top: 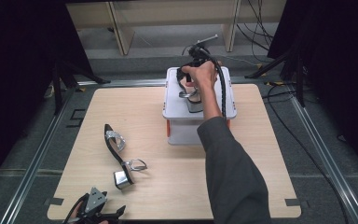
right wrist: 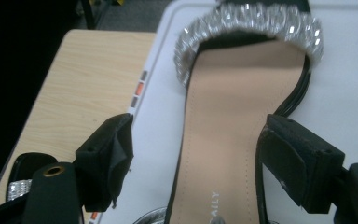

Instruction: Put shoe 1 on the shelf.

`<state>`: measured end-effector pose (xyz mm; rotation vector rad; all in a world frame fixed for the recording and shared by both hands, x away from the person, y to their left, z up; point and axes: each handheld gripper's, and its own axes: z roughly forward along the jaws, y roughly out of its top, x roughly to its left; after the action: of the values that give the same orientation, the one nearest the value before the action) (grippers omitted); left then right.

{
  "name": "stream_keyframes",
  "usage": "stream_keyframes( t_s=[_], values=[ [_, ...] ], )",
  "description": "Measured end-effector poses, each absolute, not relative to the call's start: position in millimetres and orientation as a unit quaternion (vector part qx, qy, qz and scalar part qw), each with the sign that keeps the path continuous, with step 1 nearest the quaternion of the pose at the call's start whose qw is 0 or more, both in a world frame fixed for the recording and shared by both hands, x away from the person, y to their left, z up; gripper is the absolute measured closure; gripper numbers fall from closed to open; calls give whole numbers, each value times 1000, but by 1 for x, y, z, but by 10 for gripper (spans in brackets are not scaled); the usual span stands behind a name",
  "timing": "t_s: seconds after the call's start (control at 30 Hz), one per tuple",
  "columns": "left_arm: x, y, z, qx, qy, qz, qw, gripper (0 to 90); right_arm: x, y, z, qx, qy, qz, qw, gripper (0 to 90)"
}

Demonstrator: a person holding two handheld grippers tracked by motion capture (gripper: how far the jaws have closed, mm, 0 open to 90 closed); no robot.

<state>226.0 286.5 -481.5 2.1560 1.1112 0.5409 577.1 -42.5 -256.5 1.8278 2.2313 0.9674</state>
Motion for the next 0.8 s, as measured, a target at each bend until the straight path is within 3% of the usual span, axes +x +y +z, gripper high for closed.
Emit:
stream_keyframes(
  t_s=[0.27, 0.4, 0.8],
  values=[
    [225, 286, -482, 819, 425, 206, 325, 160, 550, -59, -230, 514, 773, 368, 60, 258],
    [227, 287, -483, 820, 424, 216, 319, 160, 527, -67, -222, 489, 779, 392, 39, 259],
    [227, 287, -483, 823, 424, 213, 312, 160, 434, -72, -237, 339, 830, 443, 33, 248]
  ],
)
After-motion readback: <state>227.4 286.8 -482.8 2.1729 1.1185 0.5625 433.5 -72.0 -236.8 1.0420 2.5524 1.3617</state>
